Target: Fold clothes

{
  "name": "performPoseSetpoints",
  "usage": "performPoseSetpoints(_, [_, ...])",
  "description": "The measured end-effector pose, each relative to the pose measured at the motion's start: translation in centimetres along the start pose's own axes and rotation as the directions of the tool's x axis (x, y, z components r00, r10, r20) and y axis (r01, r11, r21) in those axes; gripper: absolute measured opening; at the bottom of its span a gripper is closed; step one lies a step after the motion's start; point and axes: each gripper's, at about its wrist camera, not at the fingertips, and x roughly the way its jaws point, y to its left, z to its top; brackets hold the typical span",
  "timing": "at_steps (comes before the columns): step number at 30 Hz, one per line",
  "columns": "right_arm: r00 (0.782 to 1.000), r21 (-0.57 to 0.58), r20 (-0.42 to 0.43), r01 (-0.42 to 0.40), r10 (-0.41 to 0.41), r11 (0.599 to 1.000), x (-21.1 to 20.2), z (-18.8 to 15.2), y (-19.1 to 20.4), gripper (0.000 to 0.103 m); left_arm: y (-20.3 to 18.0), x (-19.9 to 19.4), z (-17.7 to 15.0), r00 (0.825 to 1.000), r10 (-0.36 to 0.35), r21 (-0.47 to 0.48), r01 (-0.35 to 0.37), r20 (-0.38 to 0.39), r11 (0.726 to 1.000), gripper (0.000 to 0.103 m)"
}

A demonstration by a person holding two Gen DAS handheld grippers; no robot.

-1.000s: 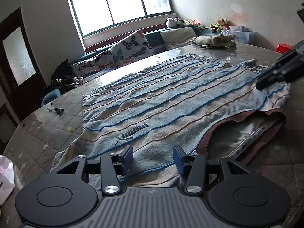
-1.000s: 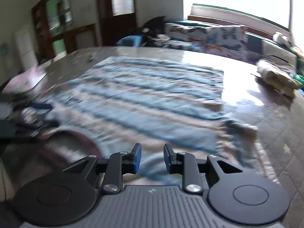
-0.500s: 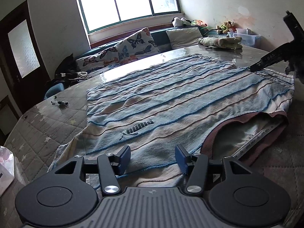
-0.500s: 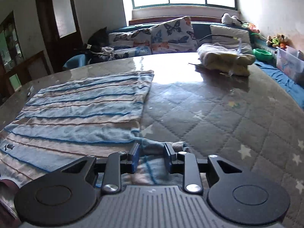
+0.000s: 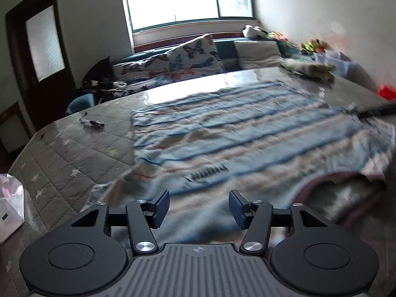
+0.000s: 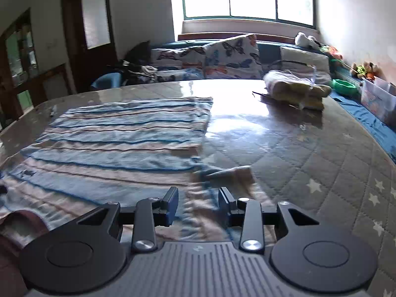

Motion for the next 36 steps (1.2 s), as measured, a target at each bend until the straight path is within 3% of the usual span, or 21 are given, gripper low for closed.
performPoseSetpoints(5, [1.000, -0.026, -0.013, 0.006, -0.006, 1.000, -0.1, -0.5, 0.8, 0.042, 2.9, 1.8, 1.1, 0.998, 0.046, -0.096, -0.049, -0.030, 0.994, 0.056])
performPoseSetpoints(10, [1.000, 0.003, -0.027, -0.003, 0.003, 1.000, 0.2, -0.9, 0.6, 0.042, 7.3, 2.8, 1.4, 0.992, 0.112, -0.230, -0.122, -0.055, 0.966, 0.054])
performPoseSetpoints(13, [0.999, 0.006, -0.035, -0.005, 0.005, 1.000, 0.3, -1.2, 0.7, 0.043, 9.9, 3.3, 1.6, 0.986, 0.149, -0.308, -0.165, -0.075, 0.937, 0.039])
performPoseSetpoints(15, [0.999, 0.014, -0.037, -0.007, 0.007, 1.000, 0.4, -1.3, 0.6, 0.044, 11.0, 3.7, 1.3, 0.985, 0.145, -0.335, -0.167, -0.091, 0.927, 0.034])
performPoseSetpoints(22, [0.999, 0.015, -0.042, -0.008, 0.008, 1.000, 0.5, -1.4, 0.6, 0.047, 11.2, 3.8, 0.8, 0.988, 0.123, -0.319, -0.147, -0.095, 0.936, 0.031])
performPoseSetpoints(25, [0.999, 0.016, -0.042, -0.007, 0.008, 1.000, 0.6, -1.3, 0.7, 0.048, 11.2, 3.9, 0.5, 0.989, 0.113, -0.311, -0.138, -0.096, 0.940, 0.009])
performPoseSetpoints(29, [0.999, 0.015, -0.041, -0.007, 0.007, 1.000, 0.6, -1.3, 0.8, 0.050, 10.9, 3.6, 0.4, 0.980, 0.182, -0.262, -0.196, -0.074, 0.945, 0.008])
performPoseSetpoints(36, [0.999, 0.011, -0.039, -0.009, 0.009, 1.000, 0.7, -1.4, 0.8, 0.051, 12.1, 3.3, 0.0, 0.983, 0.158, -0.297, -0.179, -0.094, 0.938, 0.013])
